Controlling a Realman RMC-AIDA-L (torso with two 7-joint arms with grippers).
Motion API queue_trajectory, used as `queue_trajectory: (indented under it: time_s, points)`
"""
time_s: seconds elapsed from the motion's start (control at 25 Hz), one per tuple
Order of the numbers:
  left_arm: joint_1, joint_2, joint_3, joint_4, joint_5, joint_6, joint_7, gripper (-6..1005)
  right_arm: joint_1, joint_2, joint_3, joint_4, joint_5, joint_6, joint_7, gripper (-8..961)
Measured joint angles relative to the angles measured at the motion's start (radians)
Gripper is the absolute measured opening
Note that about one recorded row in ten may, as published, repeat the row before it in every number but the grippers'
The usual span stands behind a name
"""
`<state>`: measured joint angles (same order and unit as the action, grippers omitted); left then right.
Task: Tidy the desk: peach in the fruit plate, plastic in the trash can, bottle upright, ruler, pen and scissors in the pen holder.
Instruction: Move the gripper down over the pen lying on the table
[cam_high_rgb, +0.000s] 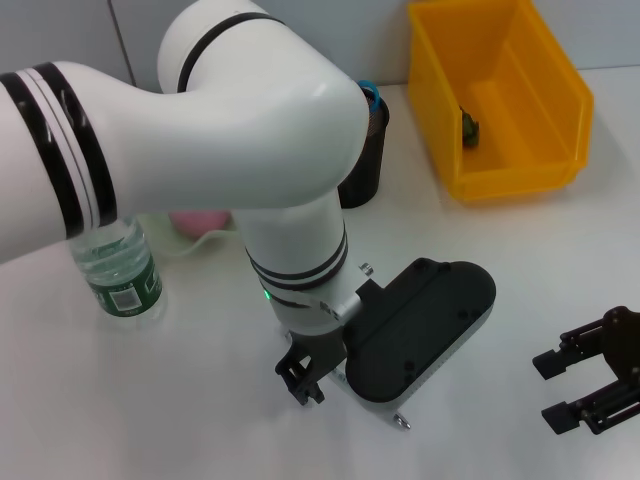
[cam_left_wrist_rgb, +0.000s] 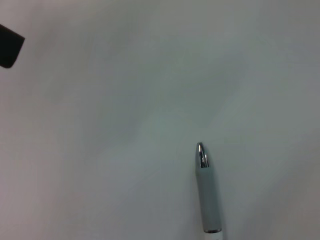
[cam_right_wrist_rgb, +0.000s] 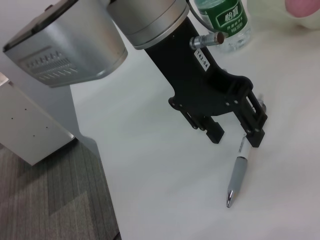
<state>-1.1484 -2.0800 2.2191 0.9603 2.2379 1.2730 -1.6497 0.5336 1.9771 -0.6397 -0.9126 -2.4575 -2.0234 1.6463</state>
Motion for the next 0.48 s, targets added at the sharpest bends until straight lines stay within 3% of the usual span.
queue_trajectory:
  time_s: [0.48]
  points:
    - [0.003,0.000,0.002,0.005,0.001,0.004,-0.009,623,-0.002,-0.008,0.005,-0.009,0.006,-0.001,-0.009,751]
